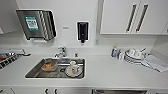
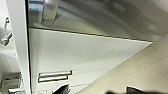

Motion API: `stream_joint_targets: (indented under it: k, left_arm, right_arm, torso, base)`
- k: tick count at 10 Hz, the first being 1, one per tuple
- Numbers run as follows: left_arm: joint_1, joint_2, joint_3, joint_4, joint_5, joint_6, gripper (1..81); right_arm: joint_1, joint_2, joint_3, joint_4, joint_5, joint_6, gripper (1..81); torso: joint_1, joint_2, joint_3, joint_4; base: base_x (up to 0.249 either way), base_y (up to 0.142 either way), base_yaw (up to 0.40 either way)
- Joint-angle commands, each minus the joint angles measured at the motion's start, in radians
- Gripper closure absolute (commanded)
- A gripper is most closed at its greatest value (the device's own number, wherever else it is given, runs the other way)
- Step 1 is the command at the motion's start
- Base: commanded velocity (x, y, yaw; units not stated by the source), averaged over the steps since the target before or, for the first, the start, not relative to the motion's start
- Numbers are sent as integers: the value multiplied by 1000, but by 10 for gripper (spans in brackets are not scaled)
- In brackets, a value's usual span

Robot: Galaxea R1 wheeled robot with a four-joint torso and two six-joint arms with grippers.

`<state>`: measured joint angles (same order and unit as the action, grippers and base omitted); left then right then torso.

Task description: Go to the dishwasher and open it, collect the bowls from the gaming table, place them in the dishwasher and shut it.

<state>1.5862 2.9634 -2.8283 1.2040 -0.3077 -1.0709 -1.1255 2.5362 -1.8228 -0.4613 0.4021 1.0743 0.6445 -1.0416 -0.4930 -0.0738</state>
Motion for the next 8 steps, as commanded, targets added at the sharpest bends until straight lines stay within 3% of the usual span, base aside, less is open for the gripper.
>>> stream_joint_targets:
  k: [1,5,6,7,8]
  left_arm:
    - [-54,2,-11,-55,32,5,10]
    - [-70,8,-31,-55,38,5,10]
    - [-70,17,-48,-55,39,5,10]
    - [-71,23,-57,-55,39,5,10]
    - [-71,25,-60,-55,39,5,10]
  right_arm:
    - [-112,72,-368,-341,32,3,10]
    - [-249,259,-805,-532,-20,7,10]
    - [-181,170,-457,-346,-10,4,10]
    - [-299,319,-965,-574,-28,7,10]
    - [-317,334,-1004,-582,-28,6,10]
  torso:
    - [0,0,0,0]
    - [0,0,0,0]
    - [0,0,0,0]
    - [0,0,0,0]
    - [0,0,0,0]
  base:
    - [0,0,0]
    - [0,0,0]
    - [0,0,0]
    - [0,0,0]
    - [0,0,0]
